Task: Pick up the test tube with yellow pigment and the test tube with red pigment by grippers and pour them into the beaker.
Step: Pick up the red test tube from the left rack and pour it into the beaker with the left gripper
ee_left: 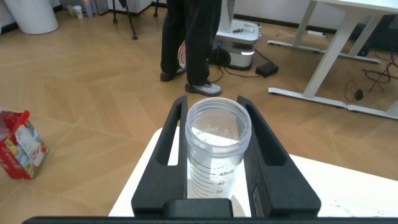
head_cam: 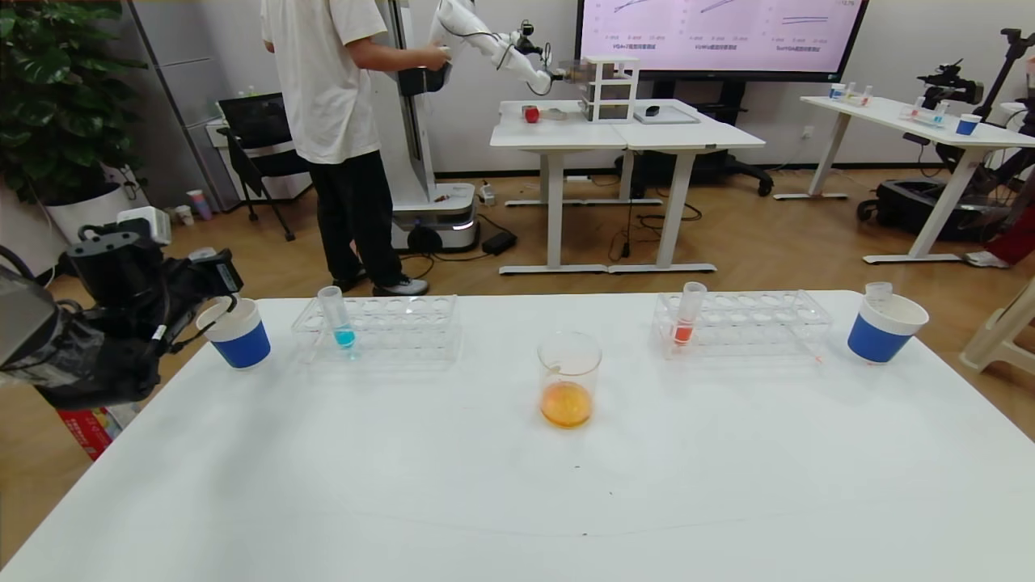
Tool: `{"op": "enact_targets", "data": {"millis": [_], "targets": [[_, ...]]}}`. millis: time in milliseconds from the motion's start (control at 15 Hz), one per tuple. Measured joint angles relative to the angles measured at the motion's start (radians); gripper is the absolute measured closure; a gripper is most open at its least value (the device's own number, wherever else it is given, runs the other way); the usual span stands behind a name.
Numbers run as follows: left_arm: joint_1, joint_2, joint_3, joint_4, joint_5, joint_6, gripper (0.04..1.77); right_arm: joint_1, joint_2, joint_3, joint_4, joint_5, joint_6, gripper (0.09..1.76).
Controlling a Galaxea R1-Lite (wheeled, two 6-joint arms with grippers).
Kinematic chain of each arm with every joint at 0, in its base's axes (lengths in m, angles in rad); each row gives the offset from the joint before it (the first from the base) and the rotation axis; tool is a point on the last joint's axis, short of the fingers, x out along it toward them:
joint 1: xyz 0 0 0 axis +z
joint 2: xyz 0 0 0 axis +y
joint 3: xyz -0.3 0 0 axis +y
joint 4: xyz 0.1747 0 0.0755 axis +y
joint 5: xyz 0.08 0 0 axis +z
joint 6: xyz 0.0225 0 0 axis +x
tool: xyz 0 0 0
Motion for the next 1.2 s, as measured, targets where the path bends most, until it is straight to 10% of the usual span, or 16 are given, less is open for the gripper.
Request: {"op": "enact_targets", "data": {"millis": [600, 933, 1200], "targets": [[0.013, 0.099, -0.006, -0.065, -0.002, -0.003, 1.28, 0.000, 0.000, 0.000, 0.000, 0.000, 0.000, 0.11], [0.014, 0.094, 0.008, -0.062, -0.001, -0.001, 0.07, 0.000, 0.000, 0.000, 0.000, 0.000, 0.000, 0.11], [-0.002, 0.054, -0.003, -0.052, 0.000, -0.005, 0.06, 0.000, 0.000, 0.000, 0.000, 0.000, 0.000, 0.11]]}}
